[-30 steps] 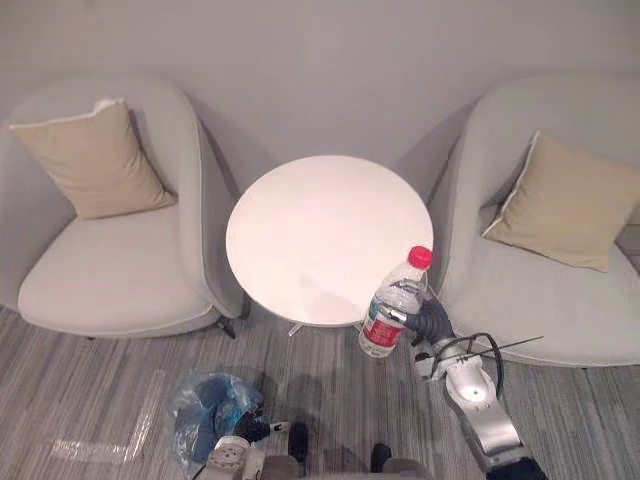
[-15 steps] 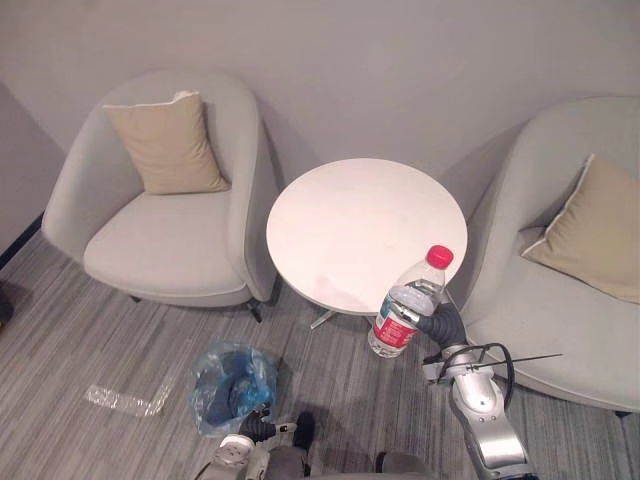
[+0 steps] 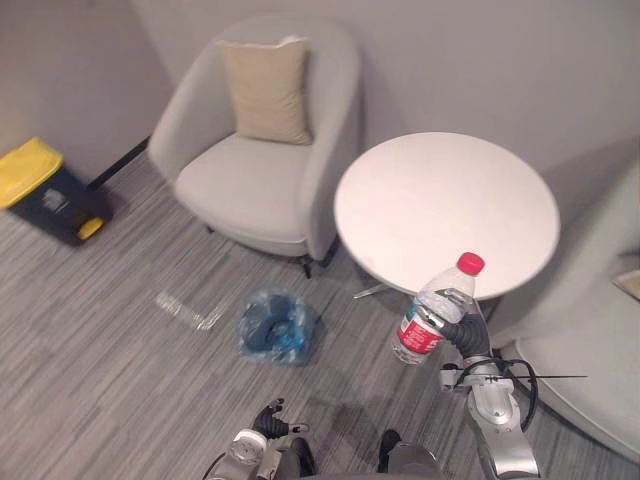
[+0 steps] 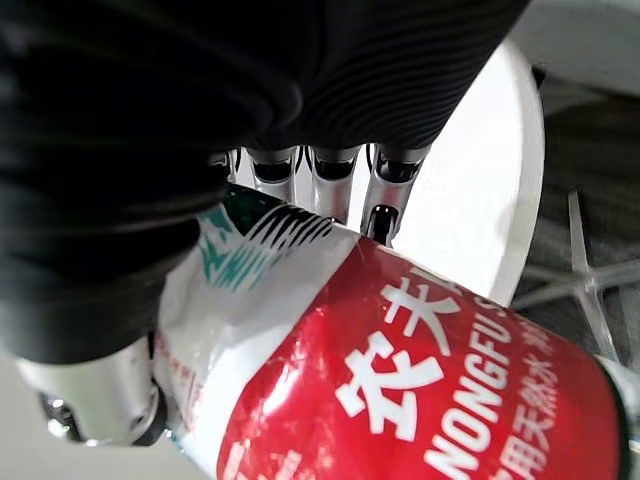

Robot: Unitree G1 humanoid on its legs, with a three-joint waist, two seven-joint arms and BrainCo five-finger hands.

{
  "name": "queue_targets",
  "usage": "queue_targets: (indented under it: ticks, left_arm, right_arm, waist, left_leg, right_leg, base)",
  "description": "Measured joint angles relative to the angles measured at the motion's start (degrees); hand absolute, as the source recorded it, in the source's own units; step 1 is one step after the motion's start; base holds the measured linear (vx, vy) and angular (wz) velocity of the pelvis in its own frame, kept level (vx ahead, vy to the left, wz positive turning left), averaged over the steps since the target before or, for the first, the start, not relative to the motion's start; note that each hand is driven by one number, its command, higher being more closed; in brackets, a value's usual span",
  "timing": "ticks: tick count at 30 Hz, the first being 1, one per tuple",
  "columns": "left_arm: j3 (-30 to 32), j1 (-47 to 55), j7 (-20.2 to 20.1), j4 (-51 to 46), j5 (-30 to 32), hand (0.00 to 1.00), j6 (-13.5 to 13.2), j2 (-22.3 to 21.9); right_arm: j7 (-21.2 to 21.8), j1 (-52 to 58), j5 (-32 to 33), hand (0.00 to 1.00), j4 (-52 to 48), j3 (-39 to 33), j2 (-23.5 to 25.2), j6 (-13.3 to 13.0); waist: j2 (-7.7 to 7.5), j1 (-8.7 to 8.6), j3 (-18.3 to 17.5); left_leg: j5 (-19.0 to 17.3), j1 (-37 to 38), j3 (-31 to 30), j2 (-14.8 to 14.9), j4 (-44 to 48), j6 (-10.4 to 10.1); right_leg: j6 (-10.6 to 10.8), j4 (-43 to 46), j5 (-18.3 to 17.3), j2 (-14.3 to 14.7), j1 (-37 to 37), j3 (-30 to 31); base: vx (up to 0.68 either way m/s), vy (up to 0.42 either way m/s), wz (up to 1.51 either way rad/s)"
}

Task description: Gather rubbish on tea table into small bin, then transfer packed bag to large trash can.

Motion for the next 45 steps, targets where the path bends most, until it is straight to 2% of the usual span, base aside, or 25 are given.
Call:
queue_targets:
  ticks: [2,4,8,10,12,13,14,16,17,18,19,21,22,23,24,27,30,32,34,36,37,38,39,41,45]
  left_arm:
    - [-0.1,0.4,0.7,0.0,0.1,0.0,-0.1,0.3]
    - [-0.2,1.2,0.9,0.1,0.1,0.0,-0.1,0.6]
    - [0.0,1.2,1.2,0.2,0.1,0.0,-0.1,0.8]
    - [0.3,1.1,1.2,0.1,0.0,0.0,-0.1,0.9]
    - [0.8,0.9,1.4,0.1,-0.6,0.0,-0.1,1.3]
    - [0.7,0.8,1.8,0.1,-1.1,0.0,-0.1,1.5]
    - [0.6,0.7,2.1,0.1,-1.2,0.0,-0.1,1.6]
    - [0.7,0.8,2.5,0.2,-1.6,0.0,-0.1,1.7]
    - [0.8,0.7,2.9,0.1,-1.6,0.0,-0.1,1.6]
    - [1.2,0.5,3.2,0.1,-2.1,0.0,0.2,1.6]
    - [1.2,0.0,3.5,0.4,-2.2,0.0,0.4,1.9]
    - [1.2,-0.3,3.5,1.6,-2.2,0.0,0.9,2.2]
    - [1.2,-0.2,3.4,1.7,-2.2,0.0,0.9,2.2]
    - [1.5,-0.3,3.4,1.7,-2.2,0.0,0.9,2.2]
    - [3.0,-0.5,3.5,2.4,-2.1,0.0,0.9,0.6]
    - [4.0,0.3,3.4,2.3,-2.1,0.0,0.8,-0.8]
    - [4.1,0.0,3.4,2.3,-1.8,0.0,0.7,-0.8]
    - [4.1,-0.9,3.5,1.2,-0.7,0.0,0.8,-0.5]
    - [4.1,-0.8,3.5,1.1,-0.2,0.0,0.3,-0.6]
    - [3.5,-0.8,3.5,1.0,0.1,0.0,-0.1,-0.9]
    - [3.4,-1.0,3.5,1.0,0.2,0.0,-0.2,-1.0]
    - [3.4,-1.1,3.5,1.0,0.2,0.0,-0.2,-1.1]
    - [3.2,-1.2,3.7,1.0,0.2,0.0,-0.2,-0.8]
    - [2.6,-1.4,3.7,0.4,0.1,0.0,-0.3,0.2]
    - [1.1,-1.5,4.2,0.0,0.2,0.0,-0.3,1.2]
  right_arm:
    - [0.1,-0.1,-0.1,1.0,0.7,1.3,0.8,0.0]
    - [0.3,0.2,-0.3,1.0,0.7,2.0,1.0,0.0]
    - [0.3,-0.5,-0.5,1.0,4.6,2.4,1.4,0.1]
    - [0.3,-1.0,-0.6,1.0,6.8,2.9,1.6,0.3]
    - [0.3,-1.0,-1.1,1.0,7.7,3.7,1.5,0.7]
    - [0.4,-1.0,-1.5,1.0,7.8,4.2,1.5,0.8]
    - [0.5,-1.0,-1.9,1.0,7.8,4.4,1.5,0.8]
    - [0.5,-0.9,-2.7,1.0,8.0,4.6,1.4,1.2]
    - [0.5,-1.0,-2.8,1.0,8.2,4.7,1.1,1.2]
    - [0.5,-1.3,-2.8,1.0,9.2,4.8,1.2,1.2]
    - [0.6,-1.9,-2.8,1.0,10.4,5.4,1.1,1.2]
    - [0.7,-2.7,-2.8,1.0,12.4,6.2,0.6,1.2]
    - [0.7,-2.2,-2.8,1.0,12.2,6.3,0.4,1.2]
    - [0.7,-1.9,-2.8,1.0,11.8,6.3,0.2,1.2]
    - [0.9,-2.0,-2.8,1.0,12.2,6.3,-1.1,1.4]
    - [0.9,-2.0,-2.7,1.0,11.8,6.3,-2.7,1.4]
    - [0.8,-1.6,-2.7,1.0,11.8,6.0,-2.7,1.3]
    - [0.7,-1.3,-2.7,1.0,11.7,6.0,-2.8,1.2]
    - [0.6,-1.3,-2.8,1.0,11.7,6.2,-2.8,1.1]
    - [0.1,-1.6,-2.8,1.0,11.6,6.0,-2.8,1.0]
    - [0.0,-1.9,-2.9,1.0,11.5,6.0,-2.9,1.0]
    - [-0.1,-2.0,-2.9,1.0,11.5,6.0,-3.1,1.1]
    - [-0.2,-2.0,-2.9,1.0,11.4,6.3,-2.9,1.0]
    - [0.0,-2.1,-3.9,1.0,11.5,7.0,-2.7,1.0]
    - [0.4,-5.3,-7.4,1.0,12.7,11.0,-2.9,0.9]
  waist:
    - [-0.3,0.37,-0.6]
    - [0.12,0.53,-2.0]
    - [-0.4,1.06,-1.9]
    - [-1.09,1.16,-1.6]
    - [-2.37,1.37,-0.9]
    - [-3.06,1.28,-0.6]
    - [-3.08,1.28,-0.6]
    - [-3.14,1.14,-0.5]
    - [-2.97,0.91,-0.4]
    - [-2.48,0.48,-0.1]
    - [-2.48,0.43,-0.1]
    - [-2.19,0.4,0.1]
    - [-2.94,0.28,-0.2]
    - [-4.31,0.26,-0.3]
    - [-1.87,0.16,0.2]
    - [0.63,0.81,-0.6]
    - [-0.43,0.69,0.3]
    - [-1.57,1.05,1.0]
    - [-1.27,1.4,1.2]
    - [-0.39,1.38,1.5]
    - [0.45,1.26,2.0]
    - [0.96,1.26,2.2]
    - [0.51,1.23,2.4]
    - [-0.65,1.57,2.7]
    - [-0.46,1.93,3.1]
  left_leg:
    - [0.2,1.5,-0.4,-1.2,-0.5,0.3]
    - [0.8,1.7,-1.4,-2.3,-2.7,1.3]
    - [2.6,2.7,-2.9,-3.7,-6.3,1.8]
    - [2.3,2.4,-3.5,-4.3,-6.2,2.0]
    - [0.3,2.0,-4.1,-5.0,-4.0,2.2]
    - [-1.2,1.5,-5.0,-5.6,-2.6,2.5]
    - [-2.1,1.3,-5.4,-5.7,-1.7,2.7]
    - [-3.0,1.6,-7.6,-5.8,-0.9,2.7]
    - [-3.0,2.3,-8.9,-5.3,-0.8,3.0]
    - [-3.0,2.7,-11.0,-4.2,-0.8,3.0]
    - [-3.0,3.0,-12.0,-2.9,-1.0,3.0]
    - [-2.7,3.5,-14.7,-1.3,-1.2,2.4]
    - [-2.7,3.7,-15.6,-2.0,-1.1,1.9]
    - [-3.3,4.4,-16.2,-3.4,-0.8,0.8]
    - [-4.1,5.2,-17.3,-2.0,-0.6,-0.1]
    - [-4.8,4.3,-16.9,-0.2,0.4,-1.3]
    - [-5.5,2.6,-15.6,0.3,7.5,-2.5]
    - [-5.7,-1.4,-12.6,0.5,17.9,-2.8]
    - [-8.0,-3.2,-9.6,2.1,21.8,-2.2]
    - [-8.0,-3.9,-9.0,4.4,17.7,-2.0]
    - [-5.1,-3.9,-9.1,5.6,13.1,-2.4]
    - [-5.0,-3.1,-10.2,5.1,11.9,-3.9]
    - [-4.9,-2.3,-10.4,3.8,9.4,-3.8]
    - [-3.9,-2.3,-10.2,2.0,7.8,-2.8]
    - [-2.7,-2.8,-8.8,0.1,5.8,-1.5]
  right_leg:
    - [1.0,-2.2,0.7,-0.6,2.6,0.1]
    - [1.3,-3.3,1.0,-0.9,2.8,0.0]
    - [1.8,-3.3,0.9,-1.5,2.7,-1.0]
    - [2.3,0.2,-2.1,-2.6,1.6,-1.5]
    - [3.2,6.6,-5.4,-5.0,-0.2,-1.5]
    - [3.6,9.0,-6.4,-6.0,-0.4,-1.7]
    - [3.8,10.9,-6.5,-6.3,-0.8,-0.9]
    - [2.7,19.0,-5.9,-6.1,-3.7,5.1]
    - [1.2,23.5,-5.4,-5.5,-5.9,6.8]
    - [-0.4,26.3,-7.3,-3.2,-8.2,9.7]
    - [-0.8,24.7,-9.2,0.1,-9.3,11.3]
    - [-1.3,18.3,-9.0,5.0,-11.2,12.1]
    - [-1.7,11.3,-4.9,5.4,-10.8,12.4]
    - [-3.1,7.2,0.8,4.5,-10.4,12.5]
    - [-2.9,7.7,0.5,5.1,-8.6,11.1]
    - [-2.9,4.2,0.5,6.7,-6.4,9.8]
    - [-3.0,1.8,0.4,6.9,-2.9,8.8]
    - [-3.1,-0.5,0.5,6.3,0.1,8.6]
    - [-3.4,-1.7,0.5,5.9,2.0,8.6]
    - [-3.3,-1.7,0.4,5.8,2.2,8.8]
    - [-2.7,-1.7,0.0,5.8,2.5,8.9]
    - [-2.0,-1.7,-0.3,5.7,2.6,9.3]
    - [-0.9,-2.0,-0.2,5.0,2.4,9.6]
    - [0.0,-2.3,0.3,3.4,1.5,9.6]
    - [1.1,-2.3,1.0,1.6,-0.5,10.9]
  base:
    - [-0.01,0.128,0.2]
    - [-0.01,0.093,0.2]
    - [-0.01,0.05,0.18]
    - [-0.01,0.033,0.21]
    - [0.05,0.024,0.24]
    - [0.09,0.012,0.25]
    - [0.13,0.046,0.29]
    - [0.19,0.082,0.44]
    - [0.25,0.031,0.68]
    - [0.25,-0.064,0.71]
    - [0.24,-0.101,0.72]
    - [0.22,-0.143,0.75]
    - [0.27,-0.16,0.87]
    - [0.2,-0.11,0.75]
    - [0.26,-0.103,0.49]
    - [0.25,-0.074,0.19]
    - [0.15,-0.028,0.39]
    - [0.08,0.02,0.23]
    - [0.06,0.062,-0.05]
    - [0.04,0.146,-0.09]
    - [0.02,0.185,-0.07]
    - [0.01,0.212,0.07]
    - [0.01,0.191,0.16]
    - [0.0,0.176,0.13]
    - [-0.03,0.096,-0.1]
